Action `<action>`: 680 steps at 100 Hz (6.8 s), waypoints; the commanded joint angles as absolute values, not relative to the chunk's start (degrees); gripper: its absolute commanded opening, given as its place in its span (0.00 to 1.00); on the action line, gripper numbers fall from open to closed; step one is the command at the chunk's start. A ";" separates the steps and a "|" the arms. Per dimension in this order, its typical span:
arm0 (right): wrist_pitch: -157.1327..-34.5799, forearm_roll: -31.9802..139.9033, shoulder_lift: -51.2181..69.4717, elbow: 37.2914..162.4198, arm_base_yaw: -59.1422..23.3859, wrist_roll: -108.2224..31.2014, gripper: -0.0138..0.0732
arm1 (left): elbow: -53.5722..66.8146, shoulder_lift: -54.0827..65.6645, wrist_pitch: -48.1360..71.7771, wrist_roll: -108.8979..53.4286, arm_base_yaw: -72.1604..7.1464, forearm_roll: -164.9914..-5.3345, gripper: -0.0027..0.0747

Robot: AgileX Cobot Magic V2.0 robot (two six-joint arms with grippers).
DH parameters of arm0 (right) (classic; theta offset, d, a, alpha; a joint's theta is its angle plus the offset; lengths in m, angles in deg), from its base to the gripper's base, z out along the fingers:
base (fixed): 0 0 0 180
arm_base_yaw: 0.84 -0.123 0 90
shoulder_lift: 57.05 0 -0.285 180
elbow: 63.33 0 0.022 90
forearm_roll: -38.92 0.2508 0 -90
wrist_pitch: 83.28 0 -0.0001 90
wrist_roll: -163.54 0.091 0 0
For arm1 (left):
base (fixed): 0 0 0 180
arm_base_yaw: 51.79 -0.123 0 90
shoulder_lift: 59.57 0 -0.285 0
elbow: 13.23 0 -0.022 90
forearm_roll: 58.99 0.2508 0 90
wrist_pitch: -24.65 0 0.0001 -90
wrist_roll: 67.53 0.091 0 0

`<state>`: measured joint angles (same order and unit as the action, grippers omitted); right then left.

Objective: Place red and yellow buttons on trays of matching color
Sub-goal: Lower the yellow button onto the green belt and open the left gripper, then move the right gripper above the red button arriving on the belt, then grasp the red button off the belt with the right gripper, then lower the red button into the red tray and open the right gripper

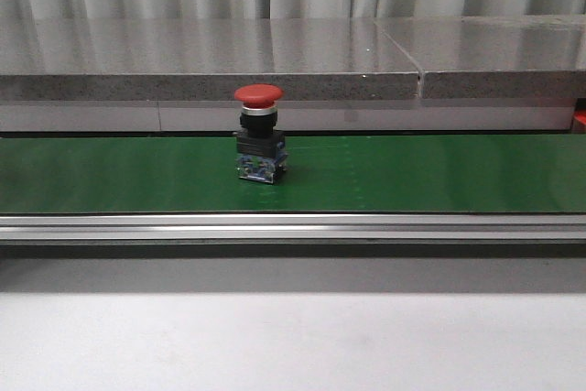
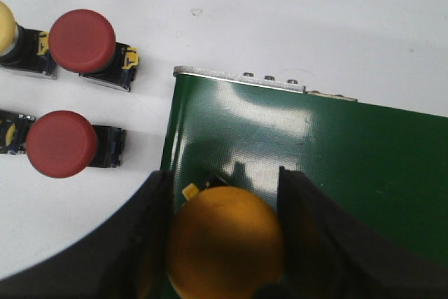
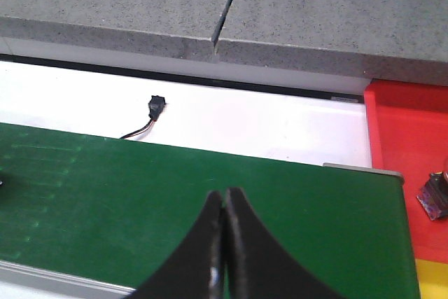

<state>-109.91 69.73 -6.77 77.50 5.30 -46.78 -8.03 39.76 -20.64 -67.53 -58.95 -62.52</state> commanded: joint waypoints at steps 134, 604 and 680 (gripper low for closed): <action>-106.95 70.75 -7.29 79.01 5.26 -47.24 0.08 | -9.93 27.59 -15.56 -65.08 -50.21 -63.16 0.82; -118.10 70.12 65.62 140.05 24.62 -50.53 0.29 | 35.68 -35.63 -3.96 -65.18 -48.84 -64.47 0.01; -117.53 70.20 73.46 141.76 24.62 -50.53 0.50 | 35.68 -35.63 -3.96 -65.18 -48.84 -64.47 0.01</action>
<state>-119.12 69.02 77.25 139.78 24.43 -50.05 37.13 -36.16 -8.21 -65.26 -49.33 -63.67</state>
